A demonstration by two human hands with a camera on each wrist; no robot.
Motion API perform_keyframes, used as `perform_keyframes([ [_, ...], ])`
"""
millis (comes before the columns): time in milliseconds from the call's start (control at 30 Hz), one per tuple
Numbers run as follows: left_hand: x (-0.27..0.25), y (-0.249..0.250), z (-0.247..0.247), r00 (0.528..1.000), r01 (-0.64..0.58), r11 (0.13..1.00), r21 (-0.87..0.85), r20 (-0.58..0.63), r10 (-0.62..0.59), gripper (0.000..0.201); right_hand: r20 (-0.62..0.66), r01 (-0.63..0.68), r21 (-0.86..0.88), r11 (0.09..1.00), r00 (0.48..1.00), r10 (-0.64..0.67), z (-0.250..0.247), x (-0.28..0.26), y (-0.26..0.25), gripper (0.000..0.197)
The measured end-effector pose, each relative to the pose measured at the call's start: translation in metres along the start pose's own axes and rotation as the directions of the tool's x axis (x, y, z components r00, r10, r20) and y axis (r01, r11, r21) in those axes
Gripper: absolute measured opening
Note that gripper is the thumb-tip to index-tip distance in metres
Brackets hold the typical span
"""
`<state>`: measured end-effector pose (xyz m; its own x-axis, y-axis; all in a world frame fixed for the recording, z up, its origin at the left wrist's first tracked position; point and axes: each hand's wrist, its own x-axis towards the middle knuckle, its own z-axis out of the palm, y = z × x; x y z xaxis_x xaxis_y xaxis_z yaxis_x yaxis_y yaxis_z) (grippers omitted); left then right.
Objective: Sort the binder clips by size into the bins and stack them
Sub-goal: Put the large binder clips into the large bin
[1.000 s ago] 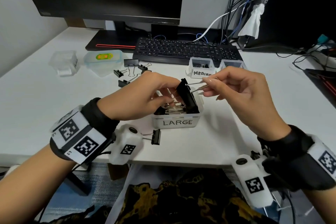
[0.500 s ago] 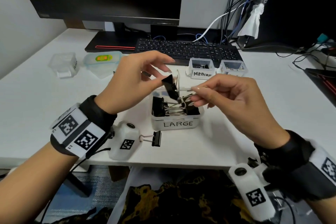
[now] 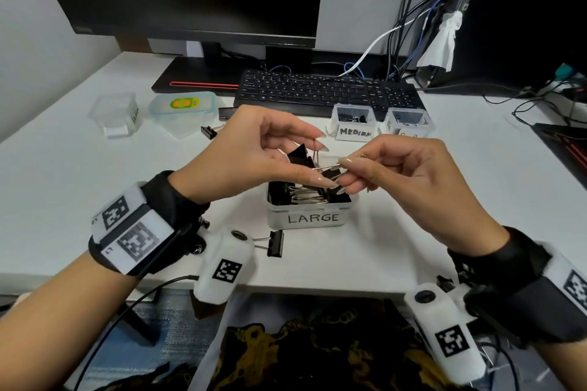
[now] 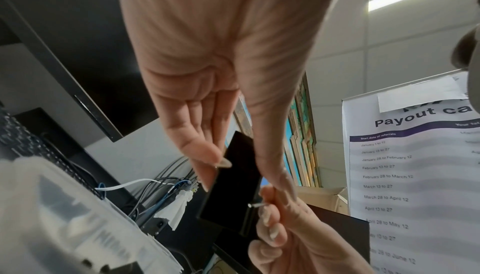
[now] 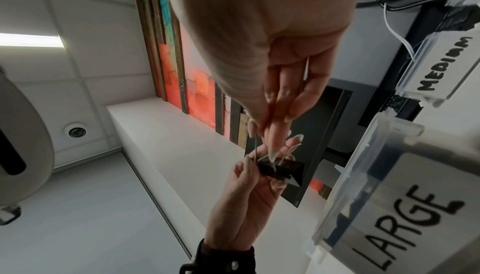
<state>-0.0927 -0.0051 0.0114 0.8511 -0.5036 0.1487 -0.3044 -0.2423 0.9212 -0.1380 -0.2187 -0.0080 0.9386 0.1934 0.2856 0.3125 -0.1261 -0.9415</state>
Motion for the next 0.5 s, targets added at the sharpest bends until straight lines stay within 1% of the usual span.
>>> perform_keyframes([
  [100,-0.001,0.002,0.004,1.0,-0.02,1.0,0.01,-0.003,0.02,0.059,-0.008,0.015,-0.014,1.0,1.0,-0.015,0.001,0.0,-0.001,0.018],
  [167,-0.002,0.003,0.006,0.999,-0.046,0.999,0.025,-0.018,0.047,0.056,-0.029,0.036,-0.061,0.997,0.999,-0.038,0.0,0.0,0.0,0.014],
  [233,-0.002,0.003,0.008,0.997,-0.072,0.997,0.029,-0.034,0.073,0.052,-0.067,0.053,-0.1,0.994,0.996,-0.06,0.001,-0.001,0.001,0.009],
  [300,-0.002,0.004,0.009,0.995,-0.086,0.996,0.023,-0.042,0.087,0.051,-0.114,0.058,-0.117,0.991,0.991,-0.072,0.001,-0.001,0.002,0.01],
  [400,-0.002,0.006,0.011,0.994,-0.099,0.995,0.021,-0.04,0.1,0.048,-0.158,0.057,-0.102,0.993,0.985,-0.073,-0.001,0.001,0.003,0.014],
  [500,-0.004,0.009,0.012,0.993,-0.113,0.994,0.011,-0.04,0.113,0.043,-0.182,0.071,-0.078,0.994,0.98,-0.085,-0.001,0.001,-0.001,0.015],
])
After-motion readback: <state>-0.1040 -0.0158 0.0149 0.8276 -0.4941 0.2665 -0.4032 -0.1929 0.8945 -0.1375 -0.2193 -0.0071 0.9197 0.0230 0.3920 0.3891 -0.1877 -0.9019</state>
